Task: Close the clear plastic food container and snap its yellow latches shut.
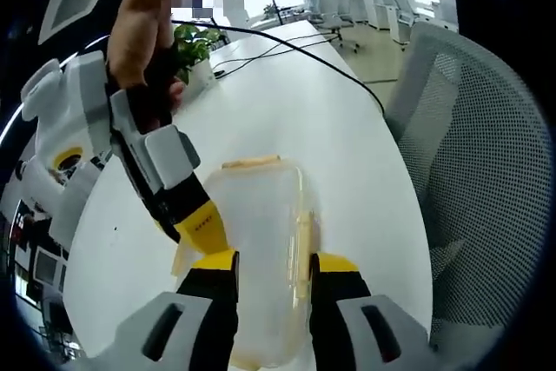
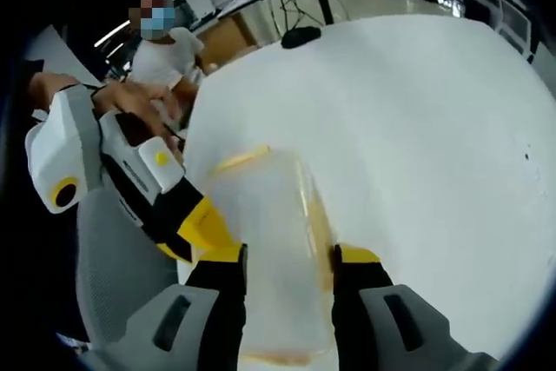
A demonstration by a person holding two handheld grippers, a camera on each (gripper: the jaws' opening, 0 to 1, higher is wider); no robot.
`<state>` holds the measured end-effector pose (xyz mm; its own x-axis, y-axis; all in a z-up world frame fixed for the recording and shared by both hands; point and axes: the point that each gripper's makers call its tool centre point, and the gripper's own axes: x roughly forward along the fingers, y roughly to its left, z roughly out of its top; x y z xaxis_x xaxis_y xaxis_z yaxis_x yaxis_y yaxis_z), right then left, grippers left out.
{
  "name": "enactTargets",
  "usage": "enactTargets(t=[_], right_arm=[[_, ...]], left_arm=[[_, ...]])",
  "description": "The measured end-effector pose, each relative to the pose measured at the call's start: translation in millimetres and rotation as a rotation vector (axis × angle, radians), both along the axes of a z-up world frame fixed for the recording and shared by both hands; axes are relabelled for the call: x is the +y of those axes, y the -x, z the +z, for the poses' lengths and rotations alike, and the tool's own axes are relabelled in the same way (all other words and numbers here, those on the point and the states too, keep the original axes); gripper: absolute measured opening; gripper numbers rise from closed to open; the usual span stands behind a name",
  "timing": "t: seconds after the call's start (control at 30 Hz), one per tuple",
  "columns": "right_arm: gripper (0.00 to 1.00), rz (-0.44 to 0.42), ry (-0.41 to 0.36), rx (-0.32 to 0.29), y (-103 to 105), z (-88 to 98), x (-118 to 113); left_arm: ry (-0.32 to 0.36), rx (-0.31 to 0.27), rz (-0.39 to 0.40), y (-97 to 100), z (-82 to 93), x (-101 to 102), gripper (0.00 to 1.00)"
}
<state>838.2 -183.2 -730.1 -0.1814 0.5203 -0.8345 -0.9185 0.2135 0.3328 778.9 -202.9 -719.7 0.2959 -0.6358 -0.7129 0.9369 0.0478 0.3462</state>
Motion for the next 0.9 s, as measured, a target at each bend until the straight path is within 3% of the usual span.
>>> enactTargets(t=[0.53, 0.9], right_arm=[[0.32, 0.032, 0.016, 0.032, -1.2, 0.1, -1.1], [0.35, 0.029, -0.023, -0.028, -0.7, 5.6, -1.3]], left_arm=[[-0.002, -0.016, -0.010, -0.7, -1.2, -0.6, 0.25], [0.028, -0.006, -0.012, 0.3, 1.8, -2.0, 0.27]])
